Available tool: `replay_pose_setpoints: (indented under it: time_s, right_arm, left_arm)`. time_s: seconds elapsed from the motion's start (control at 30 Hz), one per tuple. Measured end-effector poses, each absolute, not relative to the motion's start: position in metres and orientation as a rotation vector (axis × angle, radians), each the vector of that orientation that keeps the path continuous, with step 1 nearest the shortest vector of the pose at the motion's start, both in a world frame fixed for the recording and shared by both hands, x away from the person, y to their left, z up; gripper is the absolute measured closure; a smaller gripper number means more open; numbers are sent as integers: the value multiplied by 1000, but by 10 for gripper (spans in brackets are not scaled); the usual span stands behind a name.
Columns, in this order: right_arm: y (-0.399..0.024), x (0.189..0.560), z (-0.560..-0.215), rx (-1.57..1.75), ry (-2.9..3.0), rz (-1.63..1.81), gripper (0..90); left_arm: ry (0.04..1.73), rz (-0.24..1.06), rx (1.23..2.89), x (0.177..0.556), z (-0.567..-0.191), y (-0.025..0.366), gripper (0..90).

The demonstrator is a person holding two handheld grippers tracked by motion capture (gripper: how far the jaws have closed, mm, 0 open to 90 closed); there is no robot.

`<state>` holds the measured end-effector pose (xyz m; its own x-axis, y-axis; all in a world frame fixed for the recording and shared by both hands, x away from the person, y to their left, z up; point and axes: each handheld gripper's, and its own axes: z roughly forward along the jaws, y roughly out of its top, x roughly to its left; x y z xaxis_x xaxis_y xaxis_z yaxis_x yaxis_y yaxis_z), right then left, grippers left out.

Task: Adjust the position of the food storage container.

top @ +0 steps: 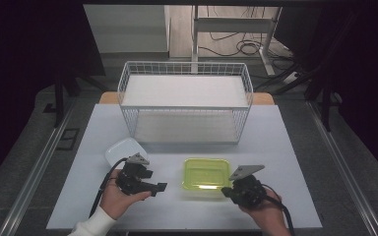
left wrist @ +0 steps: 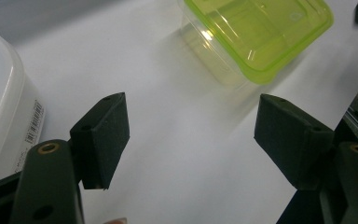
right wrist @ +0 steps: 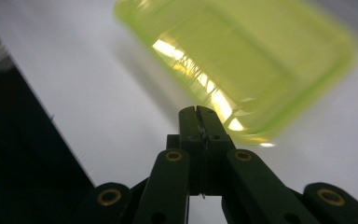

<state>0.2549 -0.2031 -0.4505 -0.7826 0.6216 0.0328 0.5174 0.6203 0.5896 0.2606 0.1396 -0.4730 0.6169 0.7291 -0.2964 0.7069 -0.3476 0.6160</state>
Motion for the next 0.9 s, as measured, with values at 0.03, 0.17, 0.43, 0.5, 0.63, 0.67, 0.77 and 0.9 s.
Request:
replay_pose_setpoints:
  time_s: [0.03, 0.17, 0.43, 0.5, 0.63, 0.67, 0.77, 0.9]
  right_arm:
    - [-206, 257, -447, 973, 2645, 898, 892]
    - [-218, 277, -441, 1073, 2567, 893, 892]
    - [-227, 312, -468, 1208, 2514, 753, 891]
    - [-227, 314, -474, 1220, 2525, 734, 891]
    - [-218, 313, -477, 1192, 2537, 737, 891]
    - [-217, 313, -477, 1189, 2540, 745, 891]
    - [-212, 315, -478, 1180, 2538, 745, 891]
    - [-205, 319, -480, 1172, 2540, 749, 891]
  left_arm:
    - [1125, 41, 2111, 261, -474, 139, 260]
    - [1138, 47, 2109, 262, -474, 138, 257]
    - [1156, 62, 2091, 262, -474, 139, 253]
    - [1162, 63, 2087, 262, -475, 140, 253]
    - [1166, 59, 2080, 262, -474, 140, 250]
    - [1165, 58, 2082, 262, -474, 140, 250]
    - [1173, 59, 2077, 263, -475, 141, 249]
    - [1176, 59, 2079, 264, -475, 141, 248]
